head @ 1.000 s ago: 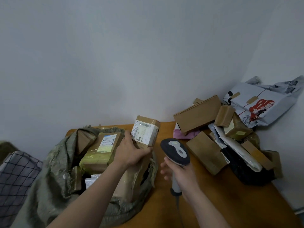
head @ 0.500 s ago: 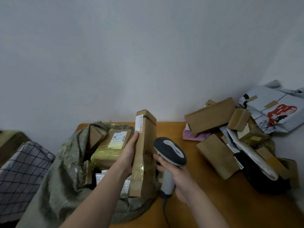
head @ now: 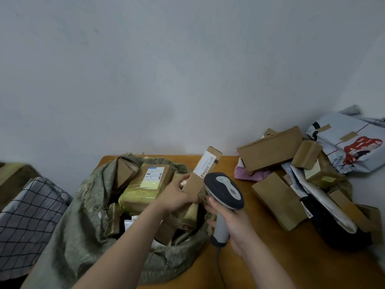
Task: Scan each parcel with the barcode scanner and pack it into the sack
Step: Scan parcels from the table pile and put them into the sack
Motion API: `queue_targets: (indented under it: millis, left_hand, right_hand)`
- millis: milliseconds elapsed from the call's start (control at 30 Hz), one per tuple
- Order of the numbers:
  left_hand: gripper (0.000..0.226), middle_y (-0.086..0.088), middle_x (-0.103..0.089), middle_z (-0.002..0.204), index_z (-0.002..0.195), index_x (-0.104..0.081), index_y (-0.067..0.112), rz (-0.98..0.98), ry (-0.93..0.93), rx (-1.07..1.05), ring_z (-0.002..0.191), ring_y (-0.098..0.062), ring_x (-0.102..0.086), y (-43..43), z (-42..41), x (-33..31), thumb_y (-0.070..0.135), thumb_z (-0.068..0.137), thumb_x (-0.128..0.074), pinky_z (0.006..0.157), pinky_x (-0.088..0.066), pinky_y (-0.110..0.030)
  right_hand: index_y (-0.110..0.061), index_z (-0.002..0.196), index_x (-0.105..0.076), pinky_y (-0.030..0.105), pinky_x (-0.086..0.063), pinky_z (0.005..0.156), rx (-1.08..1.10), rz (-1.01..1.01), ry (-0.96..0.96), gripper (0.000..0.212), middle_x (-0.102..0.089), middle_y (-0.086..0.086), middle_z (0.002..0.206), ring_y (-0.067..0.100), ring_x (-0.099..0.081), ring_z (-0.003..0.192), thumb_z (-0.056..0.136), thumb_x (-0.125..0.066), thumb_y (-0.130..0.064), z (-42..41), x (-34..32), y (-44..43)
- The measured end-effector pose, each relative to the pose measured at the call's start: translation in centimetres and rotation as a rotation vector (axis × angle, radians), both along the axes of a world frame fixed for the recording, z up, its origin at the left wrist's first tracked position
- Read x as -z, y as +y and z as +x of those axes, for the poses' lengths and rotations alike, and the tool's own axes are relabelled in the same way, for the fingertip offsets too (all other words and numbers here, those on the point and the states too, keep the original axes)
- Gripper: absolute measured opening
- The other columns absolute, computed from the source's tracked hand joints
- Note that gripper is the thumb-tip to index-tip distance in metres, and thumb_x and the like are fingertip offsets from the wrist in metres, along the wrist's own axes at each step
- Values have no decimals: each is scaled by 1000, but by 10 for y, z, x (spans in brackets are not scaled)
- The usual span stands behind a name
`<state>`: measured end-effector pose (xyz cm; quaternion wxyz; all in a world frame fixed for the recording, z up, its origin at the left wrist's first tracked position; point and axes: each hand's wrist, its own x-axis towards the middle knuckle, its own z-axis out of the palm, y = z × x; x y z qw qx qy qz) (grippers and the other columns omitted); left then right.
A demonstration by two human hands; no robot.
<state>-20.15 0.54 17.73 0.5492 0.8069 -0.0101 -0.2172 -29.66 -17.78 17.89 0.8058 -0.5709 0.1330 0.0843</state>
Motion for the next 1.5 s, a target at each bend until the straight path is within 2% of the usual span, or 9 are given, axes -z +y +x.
queue_targets:
  millis: [167, 333, 733, 867, 933, 1033, 1200, 1367, 1500]
  left_hand:
    - [113, 6, -51, 137, 152, -34, 37, 887, -591, 99, 124, -25, -54, 5, 24, -20, 46, 54, -88, 103, -45, -44]
    - [106, 4, -50, 139, 155, -29, 32, 1078, -814, 117, 125, -26, -49, 4, 34, -27, 41, 64, -83, 106, -35, -44]
    - [99, -1, -48, 140, 151, -35, 20, 1139, -938, 190, 138, -29, -41, 2, 39, -9, 19, 65, -83, 127, -13, -54]
    - [108, -2, -44, 129, 144, -32, 22, 1075, -812, 189, 122, -27, -47, -4, 36, -7, 58, 57, -85, 107, -39, -45]
    - [120, -4, -45, 125, 143, -33, 22, 971, -753, 184, 116, -27, -46, -9, 32, -5, 74, 47, -82, 100, -46, -45]
    - [120, -2, -46, 124, 141, -31, 24, 813, -673, 171, 115, -24, -45, -22, 21, 0, 84, 43, -66, 103, -44, -43]
    - [108, 5, -55, 115, 133, -30, 27, 492, -473, 155, 106, -19, -58, -46, 0, -3, 74, 49, -80, 91, -52, -37]
    - [75, 15, -67, 118, 132, -45, 29, 301, -369, 138, 100, -1, -65, -40, 13, -7, 41, 74, -91, 69, -48, -8]
    - [77, 13, -70, 120, 135, -54, 28, 336, -385, 136, 97, -1, -65, -37, 23, -11, 46, 71, -92, 73, -51, -17]
  right_hand:
    - [-6, 90, -74, 25, -57, 62, -6, -286, -92, 20, -76, 8, 77, 22, -70, 67, 92, -75, -27, 0, -5, -4]
    - [-29, 72, -61, 12, -43, 52, -6, -380, -120, 26, -59, -18, 53, -3, -54, 52, 93, -75, -24, -4, 0, -6]
    - [-25, 71, -62, 23, -43, 53, 81, -438, -87, 25, -56, -9, 50, 4, -51, 48, 92, -76, -26, -11, -3, -28]
    - [-8, 74, -67, 30, -48, 54, 133, -348, -35, 26, -64, 7, 62, 18, -59, 56, 92, -76, -24, -12, -4, -32]
    - [-16, 99, -74, 28, -59, 63, 142, -189, -24, 9, -76, 1, 89, 17, -71, 80, 91, -77, -20, -12, -8, -30]
    - [-36, 111, -64, 36, -64, 79, 142, -36, -70, 34, -68, -15, 110, 9, -65, 104, 90, -76, -12, -11, -10, -25]
    - [-37, 109, -60, 32, -63, 77, 173, 17, -108, 38, -67, -10, 114, 12, -67, 104, 90, -75, -8, -10, -16, -23]
    - [-29, 116, -69, 35, -63, 80, 186, -23, -107, 35, -75, -3, 115, 16, -71, 108, 88, -77, -10, -8, -13, -35]
    - [-38, 103, -74, 41, -58, 94, 154, -173, -129, 27, -78, -13, 107, 13, -71, 110, 85, -83, -19, -6, -13, -29]
